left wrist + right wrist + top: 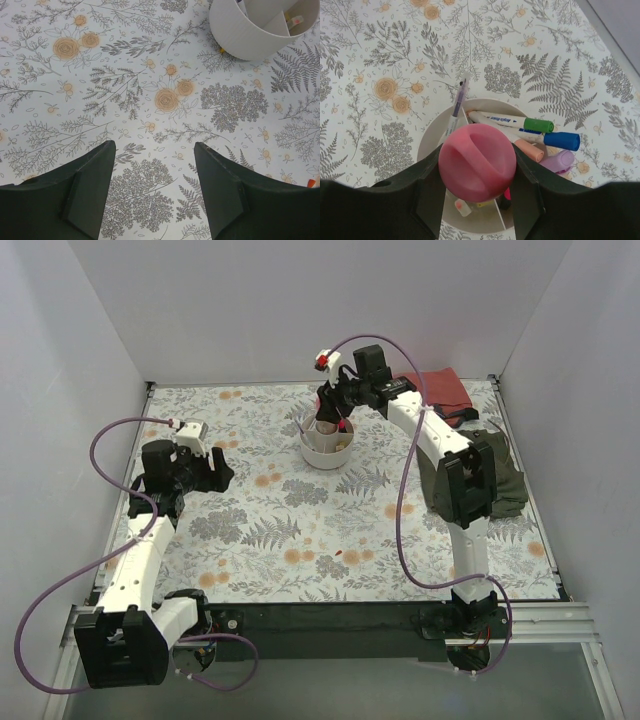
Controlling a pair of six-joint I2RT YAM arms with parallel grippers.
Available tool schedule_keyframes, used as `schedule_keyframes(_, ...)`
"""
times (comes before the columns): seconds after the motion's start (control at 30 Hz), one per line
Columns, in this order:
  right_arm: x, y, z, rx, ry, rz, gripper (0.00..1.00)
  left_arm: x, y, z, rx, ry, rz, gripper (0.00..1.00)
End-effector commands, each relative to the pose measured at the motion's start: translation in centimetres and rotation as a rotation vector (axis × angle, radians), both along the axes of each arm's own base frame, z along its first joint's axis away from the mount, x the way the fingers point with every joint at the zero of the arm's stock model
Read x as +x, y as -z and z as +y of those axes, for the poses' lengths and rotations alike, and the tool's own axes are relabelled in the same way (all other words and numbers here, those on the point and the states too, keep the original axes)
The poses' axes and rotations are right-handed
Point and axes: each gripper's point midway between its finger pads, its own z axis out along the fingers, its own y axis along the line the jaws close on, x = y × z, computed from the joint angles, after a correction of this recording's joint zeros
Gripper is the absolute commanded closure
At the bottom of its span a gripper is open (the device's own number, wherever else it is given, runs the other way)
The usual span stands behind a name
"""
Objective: Sort the stationery into containers
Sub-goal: Place the pen at the center of the board, then reset both arms
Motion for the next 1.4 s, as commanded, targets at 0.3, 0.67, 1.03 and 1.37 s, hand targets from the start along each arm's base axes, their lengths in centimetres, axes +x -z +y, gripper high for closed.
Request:
schedule_keyframes(0.3, 0.7, 0.3, -1.5, 0.01, 0.05, -0.039, 0.27, 0.9, -2.0, -0.3, 0.011, 0.045, -0.04, 0.36)
schedule_keyframes(0.67, -0.1, -7.0, -7.2, 0.005, 0.153, -0.039, 0.02, 2.5, -3.6, -1.5, -0.03, 0.109, -0.104, 0.35)
schedule_keyframes(1.03, -1.4, -0.3, -27.1, -0.415, 0.984, 0.012, 0.02, 7.9, -4.6, -0.3, -0.081, -0.012, -0.173, 0.23)
schedule_keyframes(1.37, -3.0, -1.2, -28.7, -0.353, 1.005, -0.002, 0.02, 11.7, -4.7, -0.7, -0.096, -0.039, -0.12, 0.21)
